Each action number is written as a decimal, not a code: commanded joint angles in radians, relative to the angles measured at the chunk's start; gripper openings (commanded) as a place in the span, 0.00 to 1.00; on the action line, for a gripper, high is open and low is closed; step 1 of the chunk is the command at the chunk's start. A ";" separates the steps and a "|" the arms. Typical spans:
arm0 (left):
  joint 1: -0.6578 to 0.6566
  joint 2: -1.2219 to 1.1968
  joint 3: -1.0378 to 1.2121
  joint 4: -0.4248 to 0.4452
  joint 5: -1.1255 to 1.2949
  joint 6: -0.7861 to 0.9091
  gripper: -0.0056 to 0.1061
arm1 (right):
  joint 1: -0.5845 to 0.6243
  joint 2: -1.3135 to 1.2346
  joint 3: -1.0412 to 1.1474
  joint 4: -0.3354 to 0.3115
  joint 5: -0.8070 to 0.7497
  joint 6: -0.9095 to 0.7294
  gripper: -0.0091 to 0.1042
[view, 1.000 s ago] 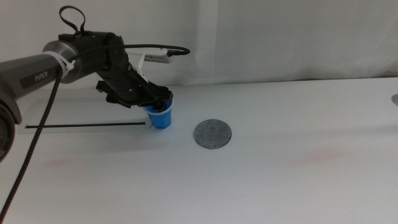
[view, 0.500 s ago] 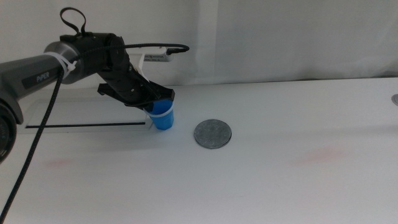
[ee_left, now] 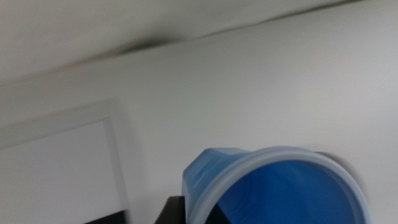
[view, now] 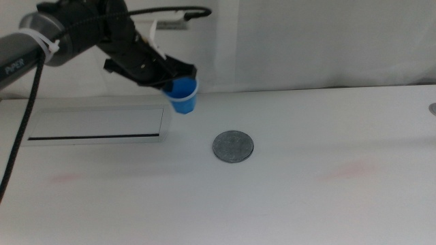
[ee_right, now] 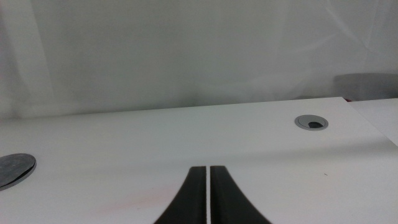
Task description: Place an empty cup on a cup mat.
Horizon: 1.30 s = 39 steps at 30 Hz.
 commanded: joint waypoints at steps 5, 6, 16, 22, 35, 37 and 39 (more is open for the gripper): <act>-0.124 -0.051 -0.007 -0.017 0.034 0.007 0.02 | 0.004 -0.036 0.040 -0.004 -0.008 -0.006 0.06; -0.143 -0.049 -0.007 -0.015 0.032 0.007 0.02 | 0.004 -0.036 0.040 -0.004 -0.008 -0.006 0.06; -0.205 0.019 -0.007 -0.008 0.014 -0.017 0.02 | 0.004 -0.036 0.040 -0.004 -0.008 -0.006 0.06; -0.205 0.067 -0.007 -0.048 0.023 -0.016 0.02 | 0.004 -0.036 0.040 -0.004 -0.008 -0.006 0.06; -0.205 0.128 -0.007 -0.042 -0.027 -0.017 0.02 | 0.004 -0.036 0.040 -0.004 -0.008 -0.006 0.06; -0.205 0.134 -0.007 -0.042 -0.029 -0.019 0.02 | 0.004 -0.036 0.040 -0.004 -0.008 -0.006 0.06; -0.205 0.146 -0.007 -0.044 -0.029 -0.019 0.02 | 0.004 -0.036 0.040 -0.004 -0.008 -0.006 0.06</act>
